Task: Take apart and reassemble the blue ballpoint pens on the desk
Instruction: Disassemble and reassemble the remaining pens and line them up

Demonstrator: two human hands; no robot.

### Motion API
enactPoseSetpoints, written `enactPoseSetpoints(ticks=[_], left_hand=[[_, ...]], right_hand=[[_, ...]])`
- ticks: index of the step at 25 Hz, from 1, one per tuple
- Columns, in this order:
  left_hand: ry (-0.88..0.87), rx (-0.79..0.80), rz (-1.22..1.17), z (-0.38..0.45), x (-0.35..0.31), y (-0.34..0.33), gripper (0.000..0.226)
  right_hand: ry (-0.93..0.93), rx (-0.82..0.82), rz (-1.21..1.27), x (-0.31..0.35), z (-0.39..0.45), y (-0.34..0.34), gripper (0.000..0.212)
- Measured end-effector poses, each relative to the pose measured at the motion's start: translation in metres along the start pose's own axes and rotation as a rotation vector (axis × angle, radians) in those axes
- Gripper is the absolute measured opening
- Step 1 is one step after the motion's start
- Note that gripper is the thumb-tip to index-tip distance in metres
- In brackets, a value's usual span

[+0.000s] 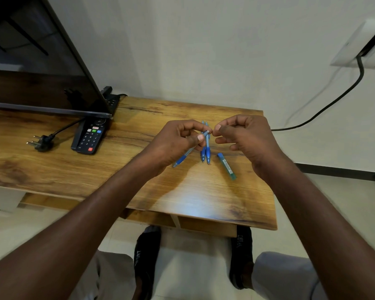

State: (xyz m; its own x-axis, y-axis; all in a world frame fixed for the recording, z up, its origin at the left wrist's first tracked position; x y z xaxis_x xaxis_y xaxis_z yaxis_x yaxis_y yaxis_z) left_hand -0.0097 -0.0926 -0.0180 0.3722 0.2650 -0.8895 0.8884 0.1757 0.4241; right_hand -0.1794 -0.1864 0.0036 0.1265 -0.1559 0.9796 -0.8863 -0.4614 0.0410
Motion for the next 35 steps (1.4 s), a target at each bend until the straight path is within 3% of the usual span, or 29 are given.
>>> enactPoseSetpoints(ticks=[11, 25, 31, 35], left_hand=[[-0.016, 0.023, 0.079, -0.001, 0.001, -0.003, 0.025], [0.024, 0.035, -0.056, -0.005, -0.002, -0.005, 0.016], [0.027, -0.015, -0.091, -0.002, -0.001, 0.001, 0.020], [0.084, -0.114, -0.098, -0.005, 0.002, 0.010, 0.024]], right_hand=[[0.065, 0.025, -0.127, -0.007, 0.003, -0.002, 0.002], [0.050, 0.109, -0.136, -0.010, 0.001, -0.009, 0.009], [0.087, 0.020, -0.123, -0.008, 0.002, -0.006, 0.010], [0.150, -0.063, -0.269, -0.012, 0.009, -0.013, 0.008]])
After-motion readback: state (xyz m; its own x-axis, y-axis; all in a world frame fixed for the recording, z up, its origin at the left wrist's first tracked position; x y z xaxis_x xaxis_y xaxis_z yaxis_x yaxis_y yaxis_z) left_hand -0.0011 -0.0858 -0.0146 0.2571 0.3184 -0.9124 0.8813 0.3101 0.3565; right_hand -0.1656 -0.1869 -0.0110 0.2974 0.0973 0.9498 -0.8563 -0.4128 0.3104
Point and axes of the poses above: each hand's wrist, its own z-axis towards the middle knuckle, its own y-axis out of the back of the hand, x = y × z, the point moved 2 cm from there along z, towards the middle knuckle, and after that the axes turned 12 degrees about z, right-handed, at the moved point
